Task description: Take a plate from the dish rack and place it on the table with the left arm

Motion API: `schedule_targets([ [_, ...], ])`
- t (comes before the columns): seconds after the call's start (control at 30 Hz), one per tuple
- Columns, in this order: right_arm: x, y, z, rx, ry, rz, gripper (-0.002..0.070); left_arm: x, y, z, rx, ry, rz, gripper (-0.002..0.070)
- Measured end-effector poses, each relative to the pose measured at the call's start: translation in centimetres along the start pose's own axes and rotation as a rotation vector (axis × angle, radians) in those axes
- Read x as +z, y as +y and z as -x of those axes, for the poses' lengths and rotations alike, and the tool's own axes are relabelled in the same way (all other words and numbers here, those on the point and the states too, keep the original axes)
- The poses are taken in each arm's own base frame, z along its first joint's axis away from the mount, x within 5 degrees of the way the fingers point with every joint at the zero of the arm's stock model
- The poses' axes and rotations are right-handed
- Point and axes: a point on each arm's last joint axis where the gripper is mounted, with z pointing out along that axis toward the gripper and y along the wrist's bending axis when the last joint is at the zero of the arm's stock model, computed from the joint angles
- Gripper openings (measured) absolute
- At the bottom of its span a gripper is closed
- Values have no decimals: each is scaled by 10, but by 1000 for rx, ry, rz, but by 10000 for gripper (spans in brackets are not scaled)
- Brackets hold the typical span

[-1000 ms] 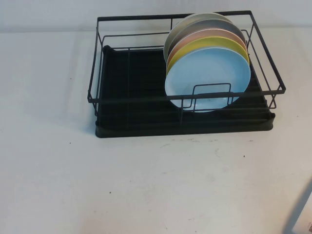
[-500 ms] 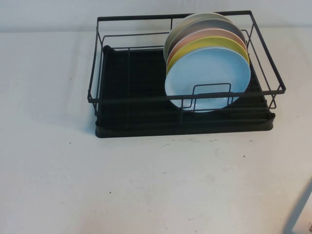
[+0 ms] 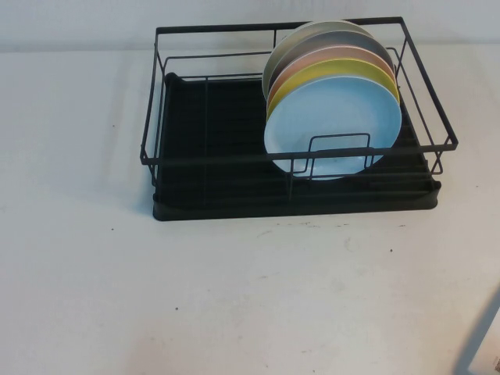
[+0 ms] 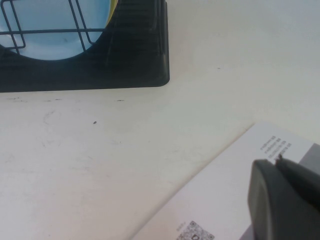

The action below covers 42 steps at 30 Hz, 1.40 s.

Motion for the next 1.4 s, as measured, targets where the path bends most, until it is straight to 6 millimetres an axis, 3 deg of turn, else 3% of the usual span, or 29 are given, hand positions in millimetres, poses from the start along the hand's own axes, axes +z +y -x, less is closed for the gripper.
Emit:
schedule_targets([
  [0.33, 0, 0, 0, 0, 0, 0, -18, 0, 0, 1, -17, -15, -1, -4],
  [0.4, 0, 0, 0, 0, 0, 0, -18, 0, -2, 4, -151, -40, -28, -4],
  [0.57, 0, 0, 0, 0, 0, 0, -18, -2, -8, 15, -768, -126, -147, -4],
  [0.77, 0, 0, 0, 0, 0, 0, -18, -3, -6, 22, -928, -197, -172, -4],
  [0.87, 0, 0, 0, 0, 0, 0, -18, -6, -10, 26, -844, -154, -194, -4],
  [1.0, 0, 0, 0, 0, 0, 0, -18, -23, -20, 71, -576, -68, -265, -4],
  [1.07, 0, 0, 0, 0, 0, 0, -18, -26, -23, 104, -420, 12, -287, -4],
  [1.23, 0, 0, 0, 0, 0, 0, -18, -10, -30, 187, -15, 265, -385, -4],
  [1.4, 0, 0, 0, 0, 0, 0, -18, 28, -38, 256, 335, 389, -591, -4],
])
